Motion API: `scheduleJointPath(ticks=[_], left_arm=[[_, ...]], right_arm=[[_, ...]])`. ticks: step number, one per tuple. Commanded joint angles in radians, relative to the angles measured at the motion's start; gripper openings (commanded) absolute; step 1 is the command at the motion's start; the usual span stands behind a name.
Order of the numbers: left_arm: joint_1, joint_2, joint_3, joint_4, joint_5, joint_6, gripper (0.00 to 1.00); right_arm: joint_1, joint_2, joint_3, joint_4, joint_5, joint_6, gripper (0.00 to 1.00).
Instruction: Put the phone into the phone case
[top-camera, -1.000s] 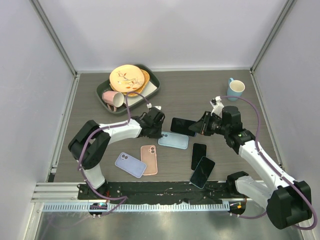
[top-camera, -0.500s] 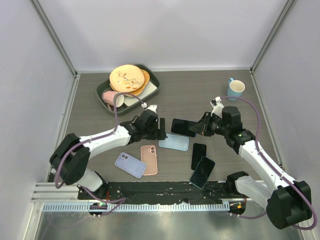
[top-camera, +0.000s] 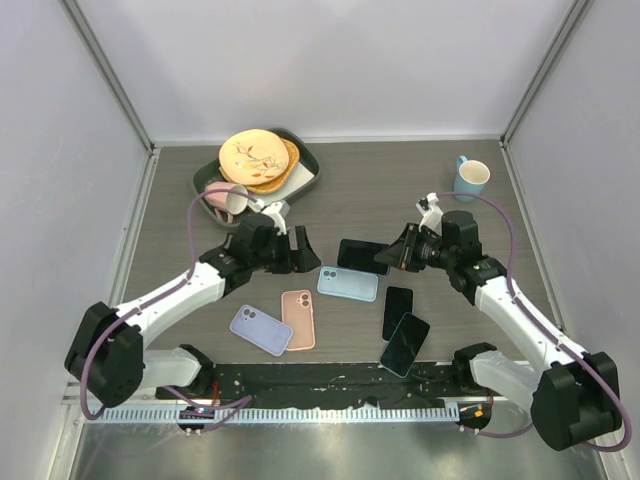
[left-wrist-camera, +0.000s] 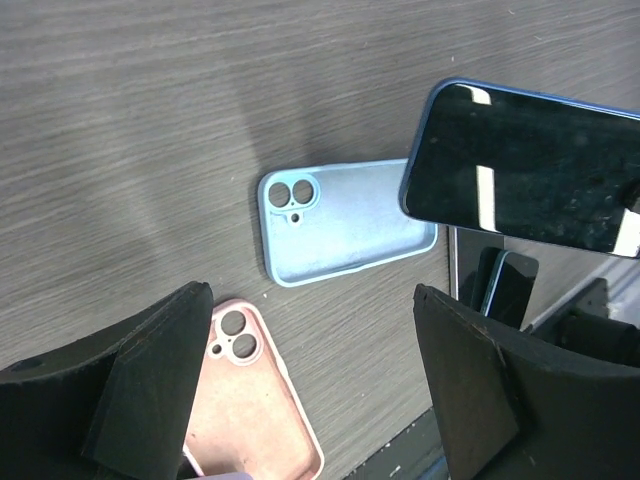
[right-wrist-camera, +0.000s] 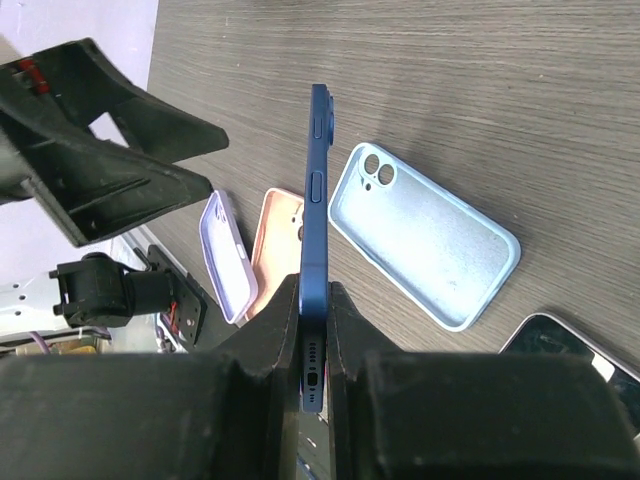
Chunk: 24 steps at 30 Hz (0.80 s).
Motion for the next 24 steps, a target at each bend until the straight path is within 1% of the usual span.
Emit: scheduleJointPath(ticks=[1,2,4,8,18,21,24], left_arm=[[0.103,-0.019,-0.087,0.172,0.312,-0.060,0.86],[0.139,-0.015,-0.103,0.206,0.350,-0.077,0.86],[0.176,-0.012,-0.146,0.280,0.422,-0.129,0.86],[0.186,-0.005,-0.175,0.308,0.444,-0.151,0.85],[0.184,-0.016,-0.161,0.205,0.419,-0.108,0.82],[0.183,-0.019,-0.151,0.147,0.419,-0.100,0.81],[0.184,-0.022,-0.134,0.093,0.408,-0.091,0.81]], right_arm=[[-0.003,0.002,0.017,0.111,-0.064,0.030,0.01],[-0.003,0.005,0.017,0.110,-0.065,0.033,0.01],[-0.001,0.006,0.012,0.111,-0.071,0.036,0.01],[-0.003,0.008,0.000,0.114,-0.078,0.043,0.01],[-0.003,0.060,-0.036,0.153,-0.122,0.094,0.01],[-0.003,0.071,-0.049,0.200,-0.115,0.128,0.01],[-0.003,0.086,-0.053,0.196,-0.111,0.142,0.01]])
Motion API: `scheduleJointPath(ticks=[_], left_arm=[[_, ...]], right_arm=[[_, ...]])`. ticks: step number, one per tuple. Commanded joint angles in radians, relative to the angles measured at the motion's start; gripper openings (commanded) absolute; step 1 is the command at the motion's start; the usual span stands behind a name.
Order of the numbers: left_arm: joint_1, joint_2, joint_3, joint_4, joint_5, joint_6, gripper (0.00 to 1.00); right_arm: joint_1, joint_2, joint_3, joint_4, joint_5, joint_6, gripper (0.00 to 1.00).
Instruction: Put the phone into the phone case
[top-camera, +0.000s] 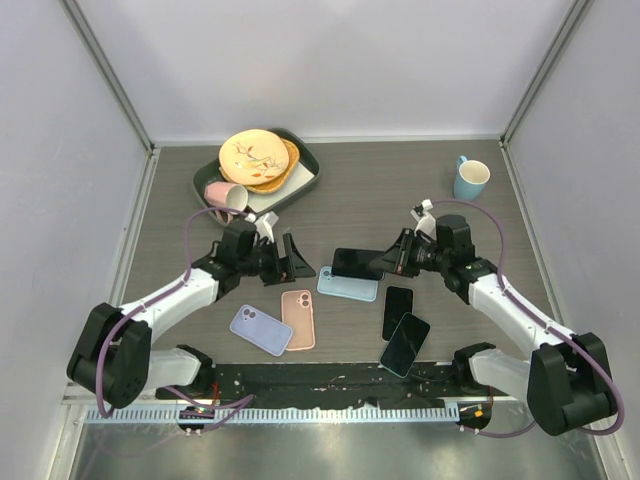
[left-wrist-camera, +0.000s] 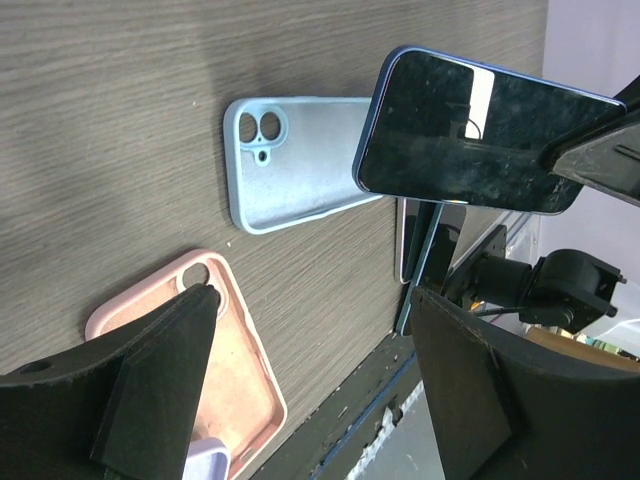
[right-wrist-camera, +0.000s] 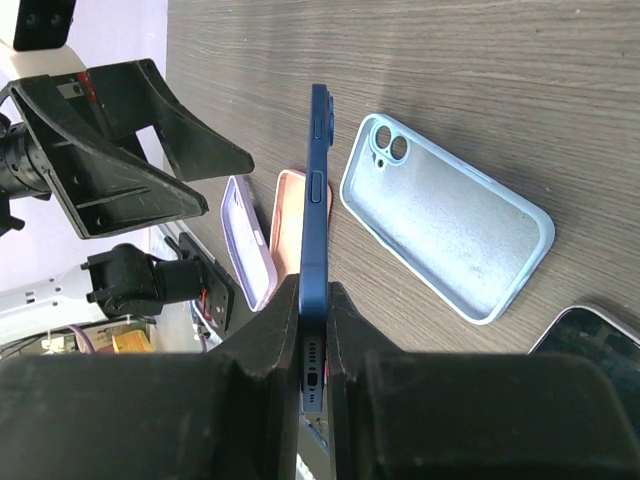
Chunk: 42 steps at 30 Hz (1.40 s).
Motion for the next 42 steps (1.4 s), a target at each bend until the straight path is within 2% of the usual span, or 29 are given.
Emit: scheduleJointPath(ticks=[1,10,25,42], left_arm=[[0.000,-0.018,0.047,-0.106,0.002,0.033,0.81],[-0.010,0.002,0.086,-0.211,-0.001,0.016,0.80],[-0.036,0.129,0.212,-0.252,-0.012,0.051,0.80],[-0.048,0.235,0.279,-0.257,-0.009,0.080,0.80]], right_arm=[[-0.004,0.012,0.008,0.089,-0.035,0.049,0.01],[0.000,0.061,0.003,0.030,-0.046,0.107,0.01],[0.031,0.150,-0.012,0.055,-0.038,0.177,0.01],[0.043,0.271,-0.061,0.179,-0.037,0.202,0.01]])
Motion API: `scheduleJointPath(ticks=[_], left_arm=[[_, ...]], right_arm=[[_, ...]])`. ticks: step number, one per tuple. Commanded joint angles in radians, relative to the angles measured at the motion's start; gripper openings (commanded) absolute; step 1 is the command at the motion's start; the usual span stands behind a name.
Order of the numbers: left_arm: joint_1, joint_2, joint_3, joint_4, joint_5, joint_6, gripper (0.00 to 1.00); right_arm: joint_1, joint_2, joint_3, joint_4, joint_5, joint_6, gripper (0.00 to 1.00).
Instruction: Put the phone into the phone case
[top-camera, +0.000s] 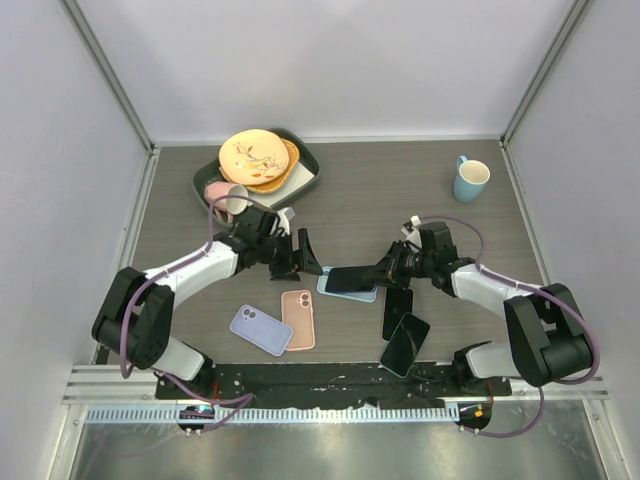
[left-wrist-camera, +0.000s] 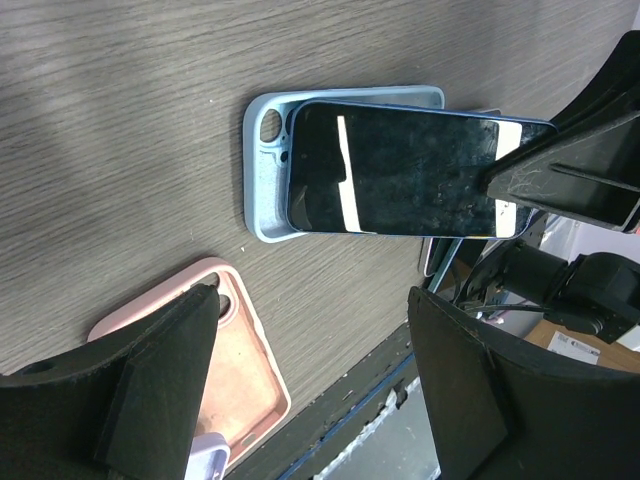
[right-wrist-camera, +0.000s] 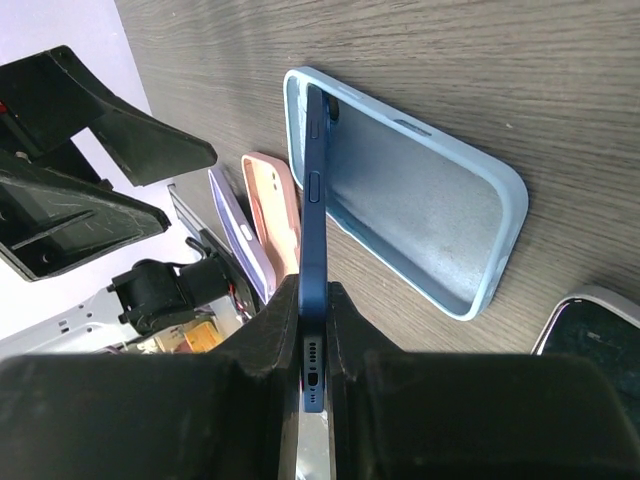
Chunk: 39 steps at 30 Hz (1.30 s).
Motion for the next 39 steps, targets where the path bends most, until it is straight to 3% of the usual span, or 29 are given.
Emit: scheduleJointPath(ticks=[1,28,39], left_arm=[[-0.006,0.011,0.042,0.001,0.006,0.020,0.80],[-0.009,-0.005,0.057,-0.062,-0.026,0.061,0.80],[-0.031,0.024,0.105,-0.053,-0.005,0.041,0.76]], right_arm=[[0.009,0.026,-0.014,0.078,-0.019,0.007,0.01],[0.069,0.460,0.093,0.132,-0.007,-0.139,0.01],[0.120,0.486,0.158,-0.034,0.128,-0.243,0.02]])
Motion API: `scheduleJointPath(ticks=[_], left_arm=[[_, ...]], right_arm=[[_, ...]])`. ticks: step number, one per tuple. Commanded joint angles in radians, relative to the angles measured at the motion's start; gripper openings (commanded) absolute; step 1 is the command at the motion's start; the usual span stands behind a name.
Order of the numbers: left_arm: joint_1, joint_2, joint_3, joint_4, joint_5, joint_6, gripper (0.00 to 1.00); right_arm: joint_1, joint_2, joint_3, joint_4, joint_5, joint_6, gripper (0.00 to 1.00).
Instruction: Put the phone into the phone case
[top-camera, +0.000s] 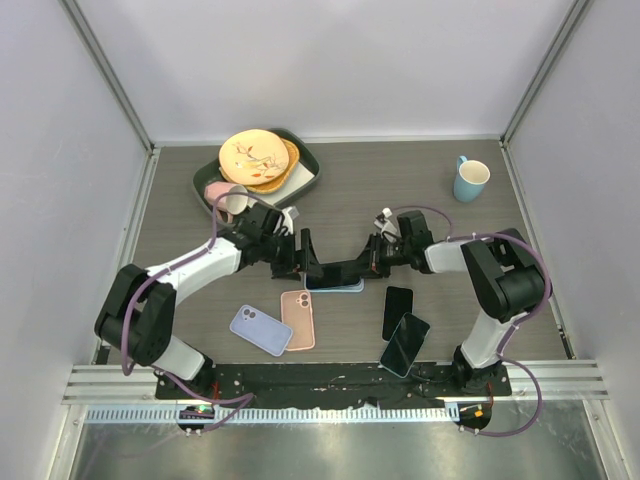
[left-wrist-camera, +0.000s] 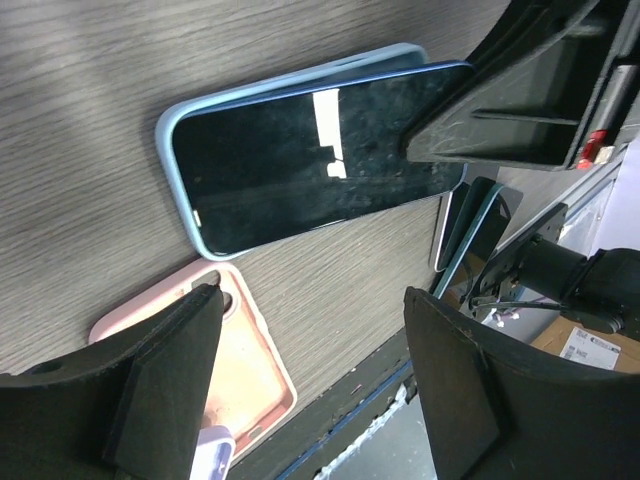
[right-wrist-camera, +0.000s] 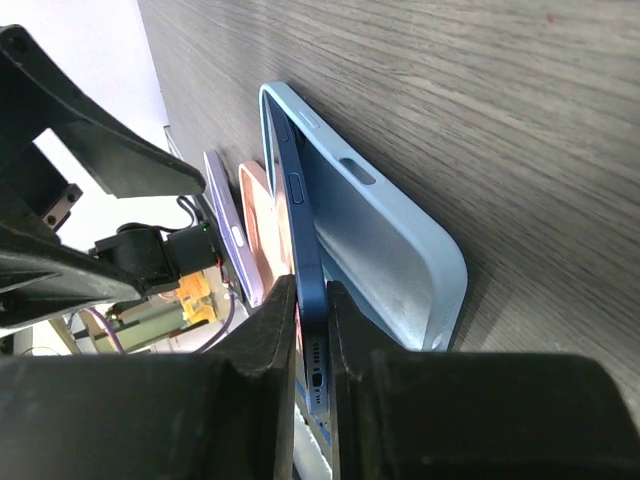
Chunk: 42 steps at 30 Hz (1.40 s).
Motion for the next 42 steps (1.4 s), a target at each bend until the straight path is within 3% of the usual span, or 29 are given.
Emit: scheduleJointPath(ticks=[1,10,19,22,29,38,42], left_arm=[[-0.019,0.002,0.070,0.008,0.020,0.002,0.76],[-0.060,0.082,0.118,0.021,0.039,0.007,0.53],[-0.080,0.164,0.150,0.016,0.052,0.002,0.14],[-0.084,0.192,0.153,0.018,0.041,-0.006,0.07],[-0.091,0.218,0.144,0.031,-0.005,-0.004,0.00],[-0.091,0.247,0.123,0.074,-0.092,-0.009,0.00],[-0.091,0.267,0.123,0.012,-0.176,0.017,0.00]], right_arm=[[0.082,0.071,-0.008,-0.231,0.305,-0.132,0.03],[0.159,0.115,0.067,-0.410,0.489,-0.211,0.16],[0.240,0.154,0.177,-0.575,0.693,-0.257,0.25],[0.249,0.169,0.204,-0.611,0.742,-0.269,0.28],[0.259,0.181,0.210,-0.628,0.770,-0.286,0.37],[0.269,0.169,0.233,-0.689,0.842,-0.312,0.47],[0.280,0.151,0.251,-0.744,0.926,-0.323,0.54]])
